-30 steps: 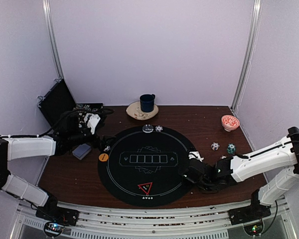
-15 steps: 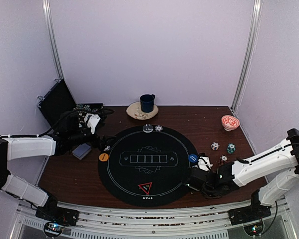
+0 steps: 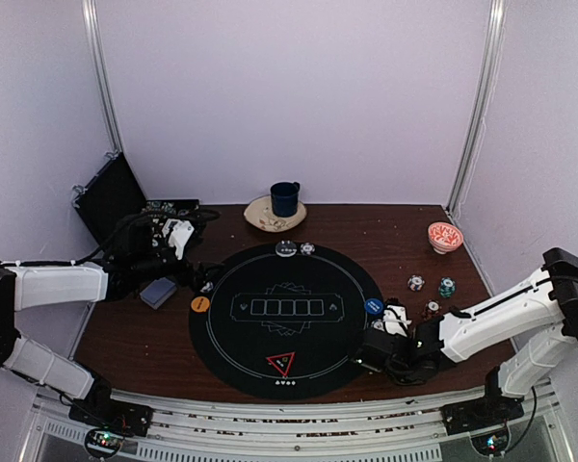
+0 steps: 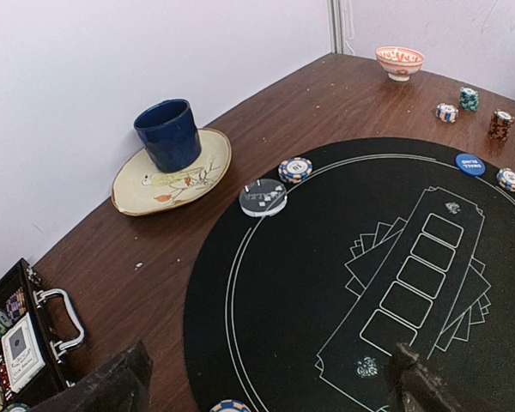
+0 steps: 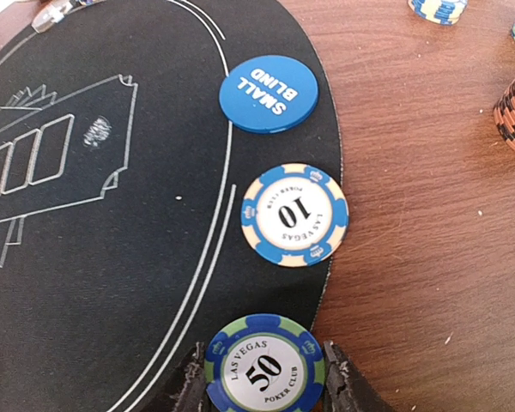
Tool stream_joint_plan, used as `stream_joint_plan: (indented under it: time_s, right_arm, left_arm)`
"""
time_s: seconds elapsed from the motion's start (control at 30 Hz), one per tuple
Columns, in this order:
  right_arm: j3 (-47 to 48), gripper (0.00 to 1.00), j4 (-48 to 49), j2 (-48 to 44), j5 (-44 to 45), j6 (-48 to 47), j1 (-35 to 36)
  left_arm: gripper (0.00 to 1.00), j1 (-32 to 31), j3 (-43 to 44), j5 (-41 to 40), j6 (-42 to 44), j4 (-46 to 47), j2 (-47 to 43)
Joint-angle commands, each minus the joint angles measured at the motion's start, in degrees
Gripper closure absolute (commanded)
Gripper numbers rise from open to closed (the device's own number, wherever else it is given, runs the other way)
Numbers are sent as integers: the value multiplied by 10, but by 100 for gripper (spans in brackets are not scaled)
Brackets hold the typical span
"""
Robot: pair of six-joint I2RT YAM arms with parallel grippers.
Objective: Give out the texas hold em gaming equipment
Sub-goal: Place the poker chips pile in the small blind area.
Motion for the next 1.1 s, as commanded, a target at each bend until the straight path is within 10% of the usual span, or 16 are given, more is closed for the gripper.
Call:
stream_joint_plan:
  time_s: [0.0,1.07]
  right_arm:
    - [13,80,7,20,14,-6,-10]
    - [22,73,51,76,-16,-58,-66]
  left_arm:
    - [2,3,5,3,-6,29,-5]
    - [2,3,6,-2,-5,32,2]
